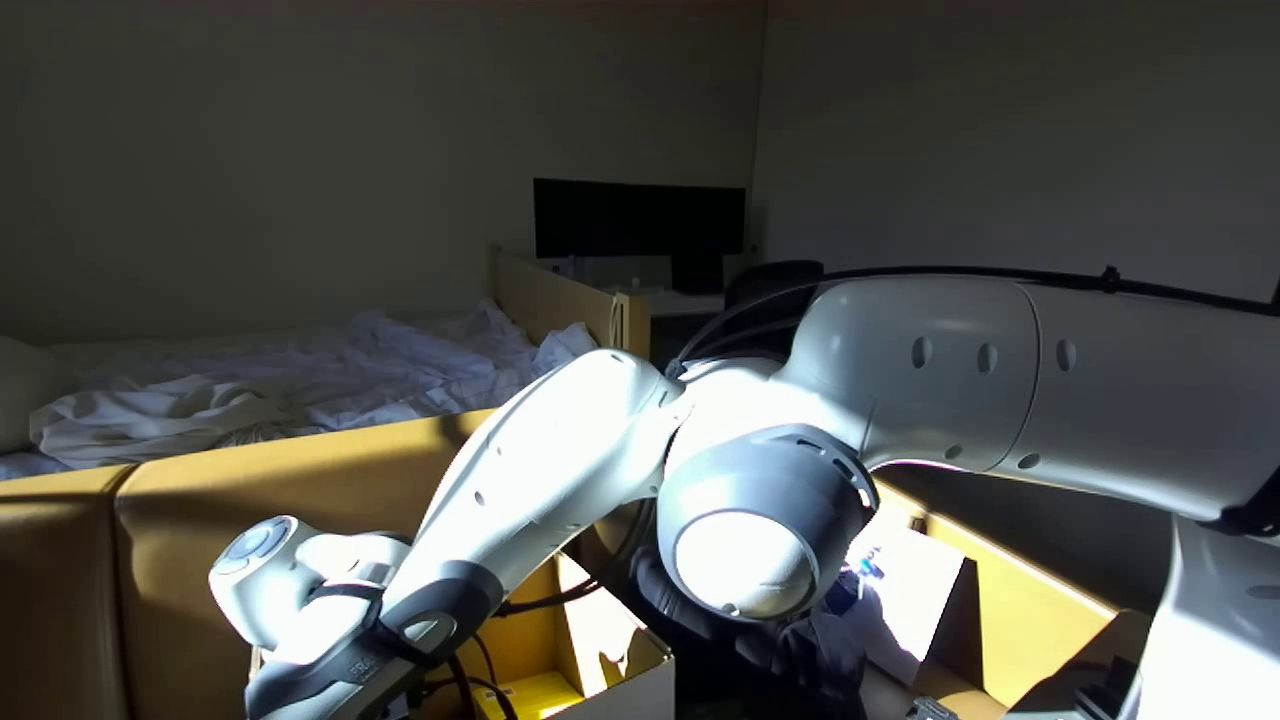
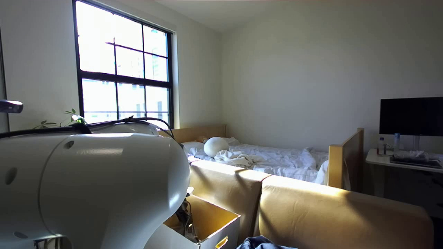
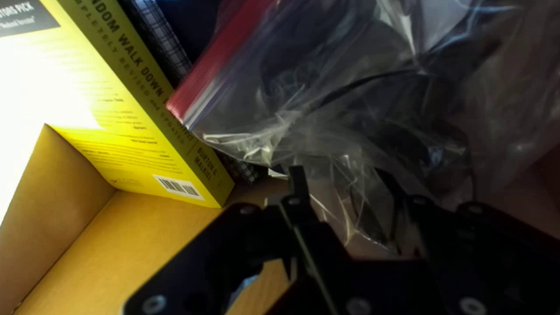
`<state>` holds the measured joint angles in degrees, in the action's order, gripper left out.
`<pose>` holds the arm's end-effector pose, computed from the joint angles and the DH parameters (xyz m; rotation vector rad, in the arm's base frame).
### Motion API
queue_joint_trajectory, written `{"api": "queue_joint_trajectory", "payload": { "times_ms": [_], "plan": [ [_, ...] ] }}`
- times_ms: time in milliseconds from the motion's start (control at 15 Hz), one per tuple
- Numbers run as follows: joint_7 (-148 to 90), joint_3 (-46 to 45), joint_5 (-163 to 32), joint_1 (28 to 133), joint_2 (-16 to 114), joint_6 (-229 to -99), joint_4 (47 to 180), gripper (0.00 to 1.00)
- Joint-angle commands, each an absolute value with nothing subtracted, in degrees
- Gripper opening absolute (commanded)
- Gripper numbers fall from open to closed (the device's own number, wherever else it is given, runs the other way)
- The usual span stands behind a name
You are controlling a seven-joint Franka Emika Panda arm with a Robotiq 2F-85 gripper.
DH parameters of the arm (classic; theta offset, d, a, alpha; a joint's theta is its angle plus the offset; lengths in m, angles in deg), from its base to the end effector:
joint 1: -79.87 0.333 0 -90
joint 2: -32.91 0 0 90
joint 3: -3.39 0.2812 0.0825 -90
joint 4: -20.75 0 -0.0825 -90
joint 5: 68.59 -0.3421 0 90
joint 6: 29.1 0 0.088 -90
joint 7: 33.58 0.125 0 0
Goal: Remove the black hood and the plastic bag, and put them on the couch
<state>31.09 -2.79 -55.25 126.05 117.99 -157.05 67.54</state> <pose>0.5079 0.4506 -0.0183 2.8908 -0.2683 0.2796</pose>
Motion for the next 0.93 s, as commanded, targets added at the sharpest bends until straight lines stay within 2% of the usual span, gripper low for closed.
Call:
{"api": "queue_joint_trajectory", "payload": {
  "times_ms": [0, 267, 800, 867],
  "plan": [
    [34.67, -5.72, -53.47, 127.38, 118.01, -156.43, 68.00, 0.73],
    [33.63, -1.47, -57.60, 125.70, 118.03, -150.65, 66.94, 0.98],
    [25.67, 8.66, -66.76, 120.84, 118.46, -147.85, 66.58, 1.00],
    [24.68, 8.97, -67.14, 120.60, 118.53, -147.32, 66.45, 0.88]
  ]
}}
